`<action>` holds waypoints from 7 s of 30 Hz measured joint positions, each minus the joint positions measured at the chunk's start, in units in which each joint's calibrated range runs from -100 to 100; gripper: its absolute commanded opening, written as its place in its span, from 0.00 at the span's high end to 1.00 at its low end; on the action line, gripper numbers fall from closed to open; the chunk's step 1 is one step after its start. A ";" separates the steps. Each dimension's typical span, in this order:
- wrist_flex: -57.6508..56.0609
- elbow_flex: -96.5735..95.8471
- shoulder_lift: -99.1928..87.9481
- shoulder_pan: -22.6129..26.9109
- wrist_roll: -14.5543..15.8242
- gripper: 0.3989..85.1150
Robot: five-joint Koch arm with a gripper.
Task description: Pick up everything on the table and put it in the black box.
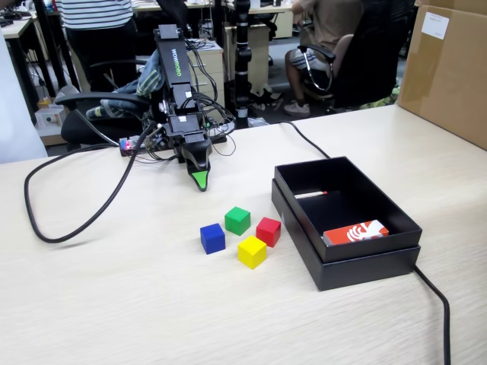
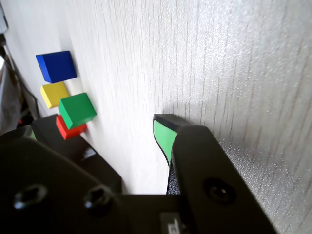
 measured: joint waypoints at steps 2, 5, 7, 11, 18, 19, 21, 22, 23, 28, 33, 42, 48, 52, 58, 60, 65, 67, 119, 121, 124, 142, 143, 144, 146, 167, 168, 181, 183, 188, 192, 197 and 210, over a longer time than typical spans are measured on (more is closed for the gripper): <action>-0.70 0.46 0.00 -0.05 0.24 0.43; -1.47 0.64 0.00 -0.05 0.49 0.43; -1.55 0.64 0.00 -0.10 0.63 0.43; -1.55 0.64 0.00 -0.10 0.63 0.43; -5.34 3.83 0.00 -0.78 0.59 0.44; -7.59 5.11 0.00 -0.93 0.59 0.44; -11.77 7.58 0.00 -1.22 0.54 0.44; -13.86 8.85 0.00 -1.37 0.54 0.44; -16.18 10.31 0.13 -1.42 0.44 0.44; -27.18 17.53 2.20 -1.61 0.49 0.44; -35.85 27.48 5.44 -1.61 0.44 0.44; -51.88 51.21 21.88 -1.47 0.44 0.45; -53.89 67.73 42.07 -1.81 0.29 0.48; -53.89 74.67 54.24 -1.95 -0.29 0.48; -53.89 86.44 71.97 -2.20 -1.47 0.48; -53.89 89.00 77.02 -2.25 -1.66 0.48; -53.89 94.75 87.25 -2.49 -2.05 0.48; -53.89 95.30 89.71 -2.54 -2.00 0.48; -69.14 133.18 118.83 18.56 6.06 0.53; -70.85 133.09 115.73 18.12 6.06 0.53; -72.86 132.91 103.17 16.61 6.06 0.53; -76.81 97.31 75.08 6.11 0.00 0.43; -76.73 97.76 78.06 6.20 -0.05 0.43; -76.58 98.68 80.91 6.15 -0.05 0.43; -75.80 99.41 85.18 6.11 0.05 0.43; -74.72 107.99 105.50 3.91 0.93 0.62; -74.64 108.81 106.28 3.86 1.12 0.67; -72.71 110.82 104.98 3.91 3.32 0.81; -72.71 110.09 98.51 4.30 3.37 0.81; -74.18 115.93 82.46 7.77 3.52 0.81; -74.49 133.00 84.66 12.06 3.57 0.81; -74.56 141.40 99.81 13.28 3.57 0.81; -74.80 141.21 127.64 15.82 4.79 0.58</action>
